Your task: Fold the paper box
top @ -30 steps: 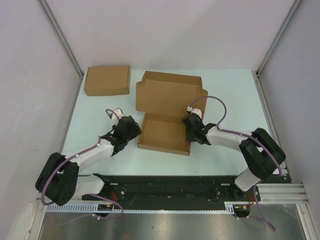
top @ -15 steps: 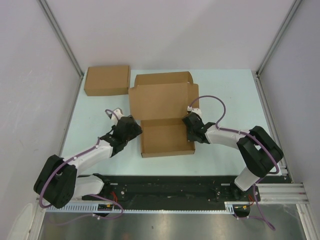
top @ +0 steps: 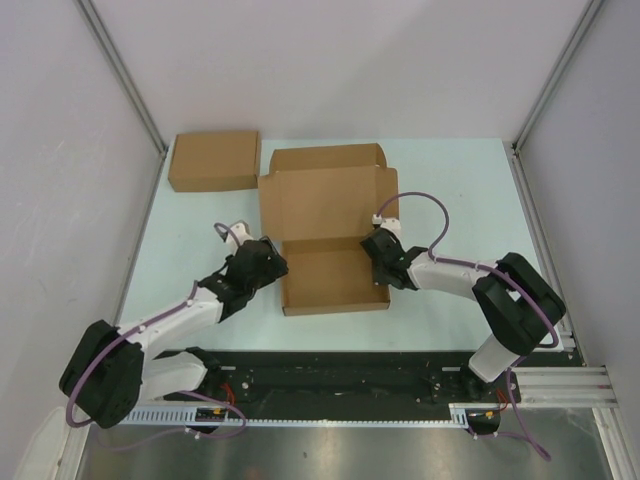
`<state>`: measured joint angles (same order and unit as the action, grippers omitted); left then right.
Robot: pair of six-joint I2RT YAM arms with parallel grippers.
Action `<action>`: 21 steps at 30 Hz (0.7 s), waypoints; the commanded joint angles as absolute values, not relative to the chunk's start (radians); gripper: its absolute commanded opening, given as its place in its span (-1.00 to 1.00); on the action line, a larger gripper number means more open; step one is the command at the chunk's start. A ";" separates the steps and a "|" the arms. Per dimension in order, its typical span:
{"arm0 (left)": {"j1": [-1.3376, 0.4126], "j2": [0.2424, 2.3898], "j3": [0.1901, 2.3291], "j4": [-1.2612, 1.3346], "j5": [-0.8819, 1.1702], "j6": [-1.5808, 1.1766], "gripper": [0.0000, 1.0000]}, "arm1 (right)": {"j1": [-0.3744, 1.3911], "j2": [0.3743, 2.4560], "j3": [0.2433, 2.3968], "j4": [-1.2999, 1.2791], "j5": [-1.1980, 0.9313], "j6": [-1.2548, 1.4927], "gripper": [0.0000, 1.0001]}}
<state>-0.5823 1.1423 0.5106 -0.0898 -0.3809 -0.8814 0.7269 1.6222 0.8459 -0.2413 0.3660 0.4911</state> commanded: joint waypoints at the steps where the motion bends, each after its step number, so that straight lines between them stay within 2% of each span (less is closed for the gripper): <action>1: -0.612 1.103 0.491 -0.118 -0.416 -0.858 0.44 | 0.741 1.626 0.842 -0.264 0.407 0.511 -1.00; 10: -0.696 1.295 0.549 -0.161 -0.497 -0.853 0.27 | 0.767 1.621 0.819 -0.241 0.403 0.532 -1.00; 15: -0.741 1.405 0.621 -0.204 -0.569 -0.839 0.00 | 0.769 1.611 0.816 -0.239 0.407 0.526 -1.00; 18: -0.756 1.446 0.644 -0.222 -0.604 -0.838 -0.41 | 0.769 1.608 0.813 -0.241 0.408 0.525 -1.00; 19: -0.759 1.457 0.650 -0.229 -0.607 -0.838 -0.68 | 0.769 1.608 0.810 -0.241 0.407 0.525 -1.00; 21: -0.764 1.483 0.661 -0.233 -0.617 -0.836 -0.94 | 0.770 1.608 0.805 -0.239 0.408 0.532 -1.00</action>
